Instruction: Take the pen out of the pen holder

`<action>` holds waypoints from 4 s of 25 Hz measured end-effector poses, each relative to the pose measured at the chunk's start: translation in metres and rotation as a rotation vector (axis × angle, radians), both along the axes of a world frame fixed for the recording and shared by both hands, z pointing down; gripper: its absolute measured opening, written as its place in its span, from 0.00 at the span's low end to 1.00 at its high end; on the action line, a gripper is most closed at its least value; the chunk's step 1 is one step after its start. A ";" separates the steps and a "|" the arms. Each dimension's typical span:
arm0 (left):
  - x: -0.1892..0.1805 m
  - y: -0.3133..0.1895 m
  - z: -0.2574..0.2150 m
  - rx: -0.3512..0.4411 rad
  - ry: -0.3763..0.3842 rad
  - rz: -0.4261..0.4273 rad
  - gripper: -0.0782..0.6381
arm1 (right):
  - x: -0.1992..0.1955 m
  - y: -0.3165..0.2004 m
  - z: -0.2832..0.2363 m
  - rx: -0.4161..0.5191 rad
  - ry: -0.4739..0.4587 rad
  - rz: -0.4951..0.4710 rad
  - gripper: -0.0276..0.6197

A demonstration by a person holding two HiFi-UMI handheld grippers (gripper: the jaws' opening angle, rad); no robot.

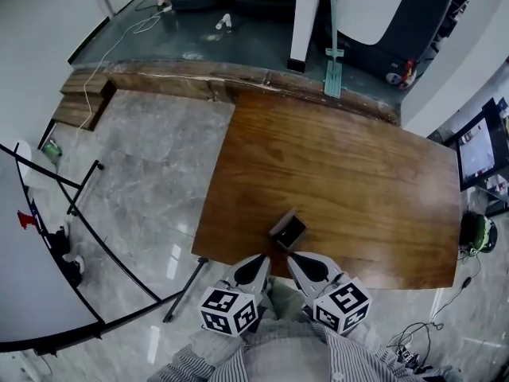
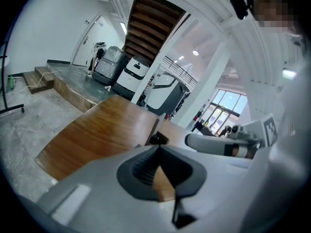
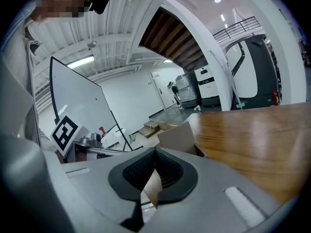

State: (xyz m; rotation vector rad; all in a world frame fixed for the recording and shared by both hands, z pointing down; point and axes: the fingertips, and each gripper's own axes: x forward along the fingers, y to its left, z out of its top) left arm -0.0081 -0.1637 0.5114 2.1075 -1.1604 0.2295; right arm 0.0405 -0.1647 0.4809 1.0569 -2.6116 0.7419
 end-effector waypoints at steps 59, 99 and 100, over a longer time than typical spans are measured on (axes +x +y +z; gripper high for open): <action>-0.020 -0.034 0.023 -0.048 0.127 -0.020 0.12 | -0.012 -0.055 0.018 0.142 0.300 -0.025 0.11; -0.003 -0.052 -0.074 0.181 0.052 0.099 0.12 | 0.051 -0.034 -0.092 0.147 -0.198 0.273 0.11; -0.002 -0.051 -0.075 0.185 0.044 0.106 0.12 | 0.051 -0.034 -0.093 0.152 -0.190 0.268 0.11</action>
